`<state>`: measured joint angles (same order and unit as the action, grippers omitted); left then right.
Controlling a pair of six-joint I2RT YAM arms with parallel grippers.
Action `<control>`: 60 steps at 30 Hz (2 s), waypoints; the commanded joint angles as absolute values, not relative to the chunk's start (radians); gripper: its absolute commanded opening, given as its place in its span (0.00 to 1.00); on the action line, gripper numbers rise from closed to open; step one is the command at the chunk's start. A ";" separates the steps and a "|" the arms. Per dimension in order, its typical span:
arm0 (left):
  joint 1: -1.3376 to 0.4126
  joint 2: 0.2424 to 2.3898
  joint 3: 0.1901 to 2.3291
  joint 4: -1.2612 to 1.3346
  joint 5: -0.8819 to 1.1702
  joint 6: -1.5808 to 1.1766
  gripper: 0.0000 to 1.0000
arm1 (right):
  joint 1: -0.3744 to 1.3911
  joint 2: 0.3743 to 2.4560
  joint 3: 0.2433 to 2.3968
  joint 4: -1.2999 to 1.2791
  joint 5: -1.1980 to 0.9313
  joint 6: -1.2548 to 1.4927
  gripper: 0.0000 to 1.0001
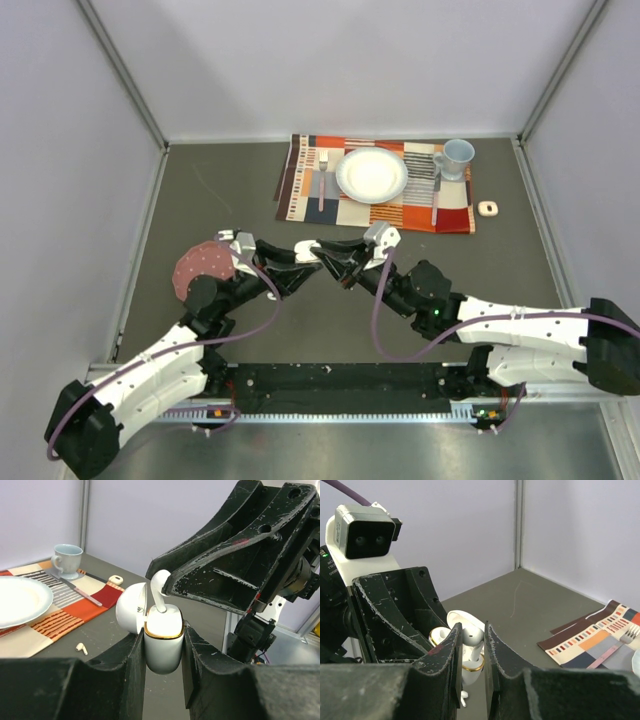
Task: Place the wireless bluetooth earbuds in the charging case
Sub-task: Insert the right earbud into the right side groove of the charging case, then pick up the left earbud from the center of the board.
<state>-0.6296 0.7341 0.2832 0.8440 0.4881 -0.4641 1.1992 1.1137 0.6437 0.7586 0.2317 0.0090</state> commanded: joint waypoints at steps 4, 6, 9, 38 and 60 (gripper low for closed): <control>-0.624 0.693 0.296 0.945 0.387 -0.430 0.00 | 1.246 1.123 0.669 0.658 0.255 -0.035 0.04; -0.624 0.698 0.299 0.945 0.388 -0.428 0.00 | 1.246 1.124 0.673 0.657 0.255 -0.034 0.04; -0.624 0.701 0.302 0.945 0.399 -0.428 0.00 | 1.246 1.137 0.687 0.644 0.253 -0.029 0.05; -0.626 0.661 0.276 0.839 0.385 -0.336 0.00 | 1.238 0.869 0.770 0.552 0.316 0.077 0.91; -0.626 0.285 0.351 0.300 0.037 -0.128 0.00 | 0.765 1.005 0.698 -0.055 -0.033 0.532 0.79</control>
<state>-0.6254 0.3180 0.2775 0.5014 0.1226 -0.2249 0.7700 0.9432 0.7025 -0.0196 0.1204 0.5102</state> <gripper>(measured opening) 0.342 0.786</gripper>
